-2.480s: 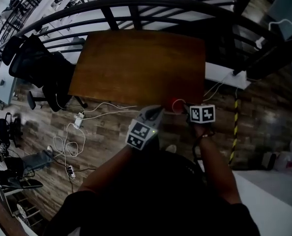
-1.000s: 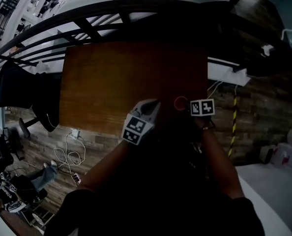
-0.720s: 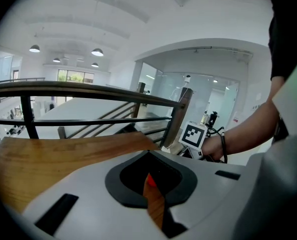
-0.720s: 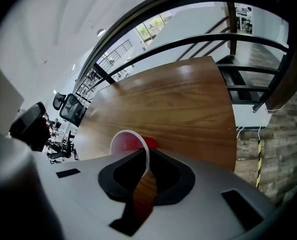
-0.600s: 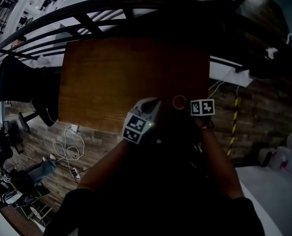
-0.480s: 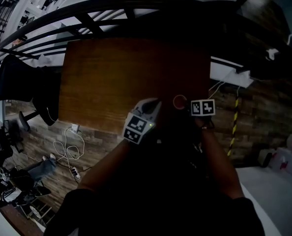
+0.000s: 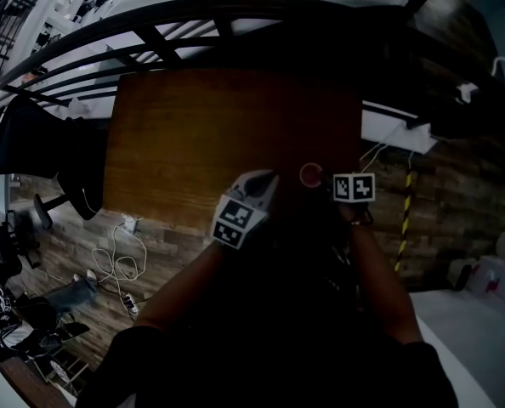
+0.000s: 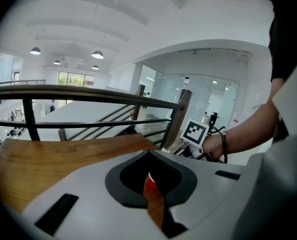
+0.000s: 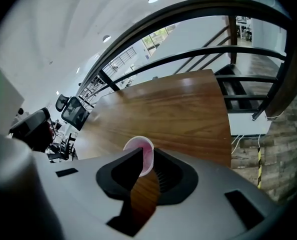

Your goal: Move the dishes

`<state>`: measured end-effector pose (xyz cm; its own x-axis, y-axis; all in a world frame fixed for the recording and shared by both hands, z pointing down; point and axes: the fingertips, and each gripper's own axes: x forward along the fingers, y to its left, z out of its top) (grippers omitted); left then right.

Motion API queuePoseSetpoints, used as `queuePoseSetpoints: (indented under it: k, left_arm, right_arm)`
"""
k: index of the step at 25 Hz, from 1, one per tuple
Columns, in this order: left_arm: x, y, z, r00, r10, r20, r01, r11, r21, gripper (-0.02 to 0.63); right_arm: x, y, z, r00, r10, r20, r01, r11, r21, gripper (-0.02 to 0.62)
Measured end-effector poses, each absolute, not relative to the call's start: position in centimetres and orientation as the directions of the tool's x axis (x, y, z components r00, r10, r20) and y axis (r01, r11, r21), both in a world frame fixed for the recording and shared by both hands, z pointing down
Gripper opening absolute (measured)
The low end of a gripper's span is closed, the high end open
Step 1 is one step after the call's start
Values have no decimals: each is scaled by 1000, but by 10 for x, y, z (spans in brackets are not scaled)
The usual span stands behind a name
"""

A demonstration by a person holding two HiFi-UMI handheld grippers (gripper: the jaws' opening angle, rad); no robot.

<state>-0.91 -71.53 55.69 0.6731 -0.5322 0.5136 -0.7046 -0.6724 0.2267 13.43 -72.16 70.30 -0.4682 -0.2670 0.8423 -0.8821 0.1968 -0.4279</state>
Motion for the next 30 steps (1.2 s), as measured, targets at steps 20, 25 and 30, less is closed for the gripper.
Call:
queuePoseSetpoints:
  k: [20, 25, 30]
  left_arm:
    - [-34, -724, 497, 729, -551, 405, -662, -719, 212, -5]
    - [-43, -719, 496, 739, -540, 403, -651, -724, 226, -5]
    - [-51, -718, 497, 738, -540, 404, -650, -731, 210, -5]
  right_arm:
    - [94, -705, 602, -505, -454, 733, -862, 295, -412, 12]
    - [73, -701, 574, -530, -497, 687, -848, 328, -417, 11]
    - [58, -700, 563, -545, -505, 670, -838, 337, -428, 11]
